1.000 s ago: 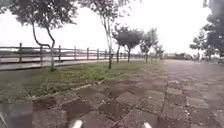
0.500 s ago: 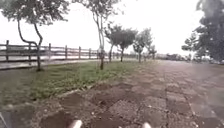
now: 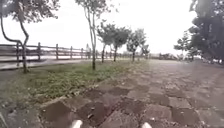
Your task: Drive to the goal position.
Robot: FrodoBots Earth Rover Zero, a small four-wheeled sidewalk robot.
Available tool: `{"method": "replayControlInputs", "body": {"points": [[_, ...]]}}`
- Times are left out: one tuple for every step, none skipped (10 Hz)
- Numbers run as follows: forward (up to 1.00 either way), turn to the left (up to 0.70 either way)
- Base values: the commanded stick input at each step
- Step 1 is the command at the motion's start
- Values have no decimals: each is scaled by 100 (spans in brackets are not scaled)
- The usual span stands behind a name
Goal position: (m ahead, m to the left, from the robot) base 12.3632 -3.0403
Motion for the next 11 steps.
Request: {"method": "replayControlInputs", "body": {"points": [[70,-27],[70,-27],[70,-27],[70,-27],[70,-27],[70,-27],[70,-27],[70,-27],[70,-27],[70,-27],[70,-27]]}}
